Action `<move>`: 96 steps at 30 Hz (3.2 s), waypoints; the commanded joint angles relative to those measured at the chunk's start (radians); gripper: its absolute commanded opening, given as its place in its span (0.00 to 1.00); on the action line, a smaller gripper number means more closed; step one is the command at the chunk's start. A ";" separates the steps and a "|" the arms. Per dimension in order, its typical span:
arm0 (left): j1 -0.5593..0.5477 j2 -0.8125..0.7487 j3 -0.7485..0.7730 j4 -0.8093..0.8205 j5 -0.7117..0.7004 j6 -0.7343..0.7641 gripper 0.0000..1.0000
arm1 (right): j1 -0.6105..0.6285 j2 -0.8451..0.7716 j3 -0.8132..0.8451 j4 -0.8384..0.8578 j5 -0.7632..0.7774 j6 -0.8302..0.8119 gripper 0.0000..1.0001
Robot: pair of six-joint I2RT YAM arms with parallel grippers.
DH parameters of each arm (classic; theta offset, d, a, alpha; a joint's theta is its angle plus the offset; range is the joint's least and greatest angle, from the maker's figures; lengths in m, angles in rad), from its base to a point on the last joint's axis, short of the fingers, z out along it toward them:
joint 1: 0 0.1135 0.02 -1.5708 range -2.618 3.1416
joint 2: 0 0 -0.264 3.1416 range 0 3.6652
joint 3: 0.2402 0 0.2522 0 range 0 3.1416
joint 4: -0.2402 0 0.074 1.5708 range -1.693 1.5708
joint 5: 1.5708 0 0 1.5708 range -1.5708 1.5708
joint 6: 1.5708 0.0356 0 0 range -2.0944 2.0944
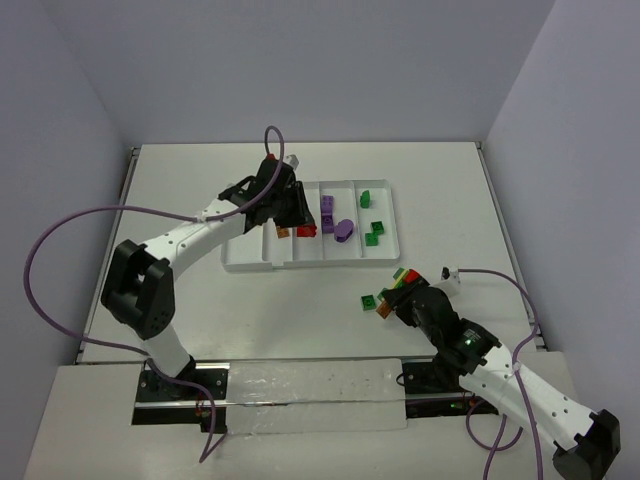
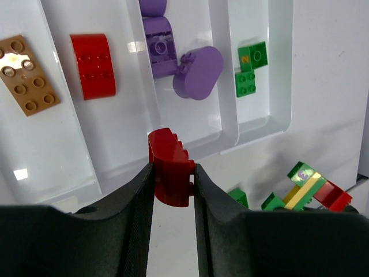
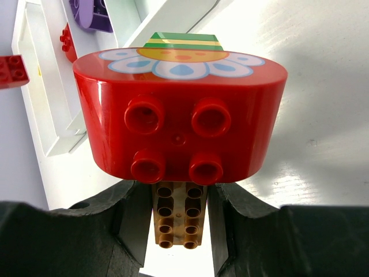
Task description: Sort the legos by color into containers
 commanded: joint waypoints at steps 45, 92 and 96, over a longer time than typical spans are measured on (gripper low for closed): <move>0.026 -0.231 -0.058 0.030 0.019 -0.005 0.90 | -0.075 0.128 0.007 0.123 -0.006 -0.057 0.27; 0.026 -0.283 -0.124 -0.008 -0.033 0.006 0.90 | -0.008 0.591 0.298 0.082 0.003 -0.283 0.67; 0.026 -0.290 -0.135 -0.001 -0.027 0.001 0.90 | -0.008 0.562 0.312 0.024 0.016 -0.284 0.67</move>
